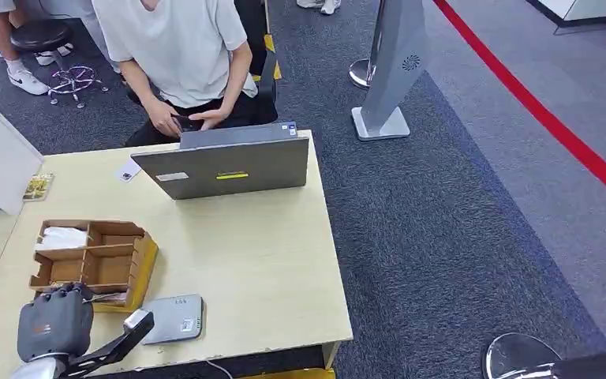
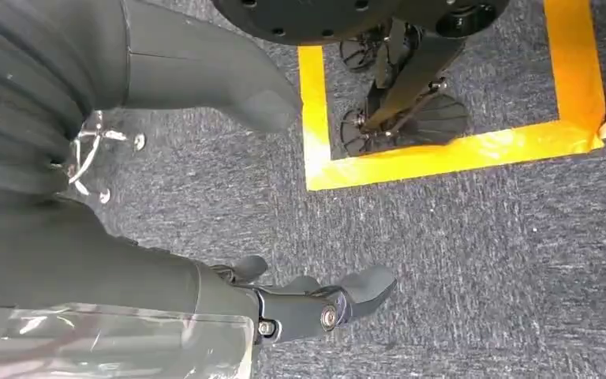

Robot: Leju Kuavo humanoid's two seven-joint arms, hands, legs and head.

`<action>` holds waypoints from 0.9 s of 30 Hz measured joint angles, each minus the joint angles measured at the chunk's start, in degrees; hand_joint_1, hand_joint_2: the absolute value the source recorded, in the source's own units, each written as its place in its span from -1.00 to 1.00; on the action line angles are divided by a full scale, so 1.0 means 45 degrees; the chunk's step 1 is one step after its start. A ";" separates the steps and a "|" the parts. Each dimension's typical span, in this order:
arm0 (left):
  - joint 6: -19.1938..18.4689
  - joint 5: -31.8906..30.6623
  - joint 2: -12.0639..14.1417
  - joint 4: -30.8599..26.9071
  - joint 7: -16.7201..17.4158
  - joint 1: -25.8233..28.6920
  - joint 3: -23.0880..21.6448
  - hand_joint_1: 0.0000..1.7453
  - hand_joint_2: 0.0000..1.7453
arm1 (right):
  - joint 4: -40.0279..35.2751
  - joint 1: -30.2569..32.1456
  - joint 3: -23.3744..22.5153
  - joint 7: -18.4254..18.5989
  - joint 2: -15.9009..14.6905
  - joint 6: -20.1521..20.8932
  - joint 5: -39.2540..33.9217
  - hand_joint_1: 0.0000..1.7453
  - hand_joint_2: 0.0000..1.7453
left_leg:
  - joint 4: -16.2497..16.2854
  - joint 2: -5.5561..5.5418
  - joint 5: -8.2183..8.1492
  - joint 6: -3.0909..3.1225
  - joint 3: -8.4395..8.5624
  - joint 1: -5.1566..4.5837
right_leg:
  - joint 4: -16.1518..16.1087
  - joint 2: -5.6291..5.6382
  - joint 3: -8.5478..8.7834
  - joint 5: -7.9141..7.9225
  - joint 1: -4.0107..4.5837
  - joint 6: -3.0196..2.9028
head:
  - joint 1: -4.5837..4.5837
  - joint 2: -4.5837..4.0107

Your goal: Pass the card to the sensor for recognition and then transmit it.

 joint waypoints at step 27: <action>-0.7054 0.3471 0.3421 -0.6088 -0.0937 -0.3741 -0.2162 1.00 1.00 | -0.0320 0.0241 -0.0199 0.0709 0.0000 -0.0325 -0.0792 -1.00 1.00 | 0.0004 0.0007 0.0044 0.0004 -0.0013 0.0004 | 0.0006 -0.0003 -0.0020 0.0049 0.0005 -0.0015 | 0.0005 0.0000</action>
